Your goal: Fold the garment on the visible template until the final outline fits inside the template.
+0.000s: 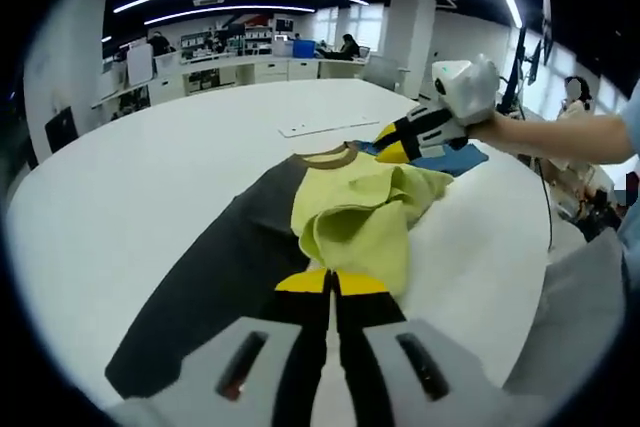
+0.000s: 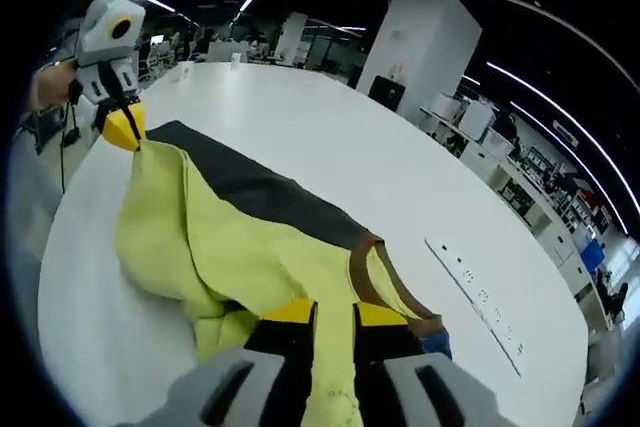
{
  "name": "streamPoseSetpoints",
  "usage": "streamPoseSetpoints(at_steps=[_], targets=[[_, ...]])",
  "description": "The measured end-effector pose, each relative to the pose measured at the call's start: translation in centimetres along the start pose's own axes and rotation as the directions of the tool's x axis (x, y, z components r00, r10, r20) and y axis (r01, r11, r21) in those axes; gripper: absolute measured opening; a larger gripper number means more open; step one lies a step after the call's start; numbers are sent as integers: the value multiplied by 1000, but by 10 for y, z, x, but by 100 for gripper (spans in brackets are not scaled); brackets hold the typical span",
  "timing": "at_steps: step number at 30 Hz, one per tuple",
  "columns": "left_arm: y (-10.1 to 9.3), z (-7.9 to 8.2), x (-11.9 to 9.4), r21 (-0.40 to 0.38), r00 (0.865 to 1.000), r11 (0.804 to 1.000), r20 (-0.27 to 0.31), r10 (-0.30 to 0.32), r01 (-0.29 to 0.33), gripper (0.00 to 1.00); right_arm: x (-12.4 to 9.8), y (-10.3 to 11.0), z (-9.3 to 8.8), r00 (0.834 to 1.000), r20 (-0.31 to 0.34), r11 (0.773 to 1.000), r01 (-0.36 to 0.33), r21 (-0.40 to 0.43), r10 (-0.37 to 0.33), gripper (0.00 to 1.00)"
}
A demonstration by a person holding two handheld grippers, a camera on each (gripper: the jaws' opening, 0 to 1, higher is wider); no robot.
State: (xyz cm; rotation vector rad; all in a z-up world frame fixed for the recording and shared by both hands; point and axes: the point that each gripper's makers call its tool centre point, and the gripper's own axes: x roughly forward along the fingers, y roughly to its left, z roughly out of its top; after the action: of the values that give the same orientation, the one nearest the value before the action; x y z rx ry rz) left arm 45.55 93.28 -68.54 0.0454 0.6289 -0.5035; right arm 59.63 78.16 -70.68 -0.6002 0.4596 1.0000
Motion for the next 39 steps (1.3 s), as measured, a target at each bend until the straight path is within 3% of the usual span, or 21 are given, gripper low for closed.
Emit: streamPoseSetpoints(at_steps=[5,14,20,28,39], targets=[[0,-2,-2,-2,1000,1000,-4,2,-2,0,-14,5,-5,1000,24,997,13,83,-15,35],[-1,-4,-3,-2,1000,1000,-5,0,0,0,-29,24,-28,1000,10,993,-2,119,1,39],[-1,-5,-5,-3,1000,1000,-4,3,-3,0,-37,37,-33,1000,18,989,-22,143,19,38],[-3,-8,-6,-8,1000,1000,-6,2,-3,0,-42,62,-42,998,29,975,-65,212,60,23],[-4,-12,-7,-14,1000,1000,-11,0,0,0,-32,80,-47,996,29,957,-94,274,90,19]])
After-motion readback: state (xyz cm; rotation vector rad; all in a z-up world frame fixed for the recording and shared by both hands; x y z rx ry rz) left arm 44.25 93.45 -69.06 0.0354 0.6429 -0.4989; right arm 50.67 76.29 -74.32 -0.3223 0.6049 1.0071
